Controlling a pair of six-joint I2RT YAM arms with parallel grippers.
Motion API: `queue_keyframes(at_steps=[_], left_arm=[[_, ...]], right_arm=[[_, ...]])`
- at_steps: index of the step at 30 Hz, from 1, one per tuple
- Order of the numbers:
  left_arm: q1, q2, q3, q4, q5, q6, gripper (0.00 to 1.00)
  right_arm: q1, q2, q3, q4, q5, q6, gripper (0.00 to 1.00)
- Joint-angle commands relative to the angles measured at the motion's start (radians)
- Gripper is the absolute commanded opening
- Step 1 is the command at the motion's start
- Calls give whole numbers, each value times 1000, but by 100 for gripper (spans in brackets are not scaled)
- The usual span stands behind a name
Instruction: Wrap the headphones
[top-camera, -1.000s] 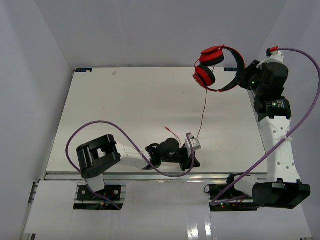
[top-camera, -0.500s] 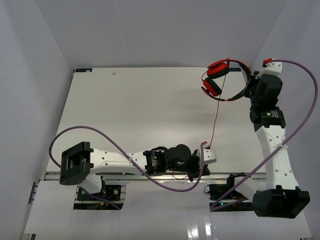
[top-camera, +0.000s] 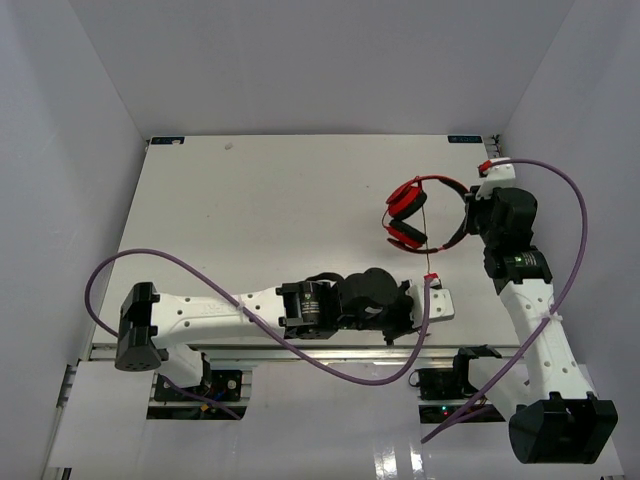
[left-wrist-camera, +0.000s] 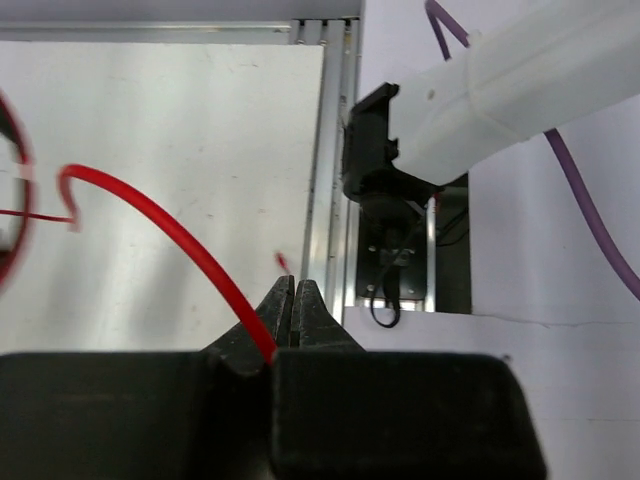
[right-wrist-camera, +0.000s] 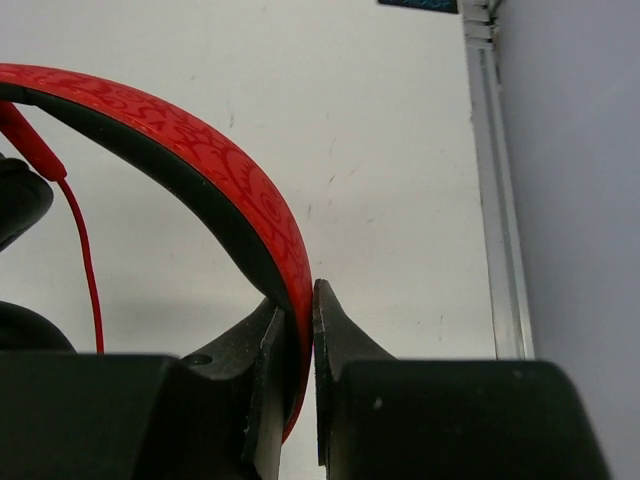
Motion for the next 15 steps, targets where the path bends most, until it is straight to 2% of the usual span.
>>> queue_keyframes(at_steps=[1, 9, 15], left_arm=[[61, -41, 124, -175, -102, 127, 0], [246, -148, 123, -259, -97, 184, 0], [370, -173, 80, -282, -76, 203, 0]], right_arm=[[3, -76, -73, 68, -252, -224, 8], [5, -94, -78, -98, -466, -626, 8], [5, -55, -30, -227, -587, -761, 8]])
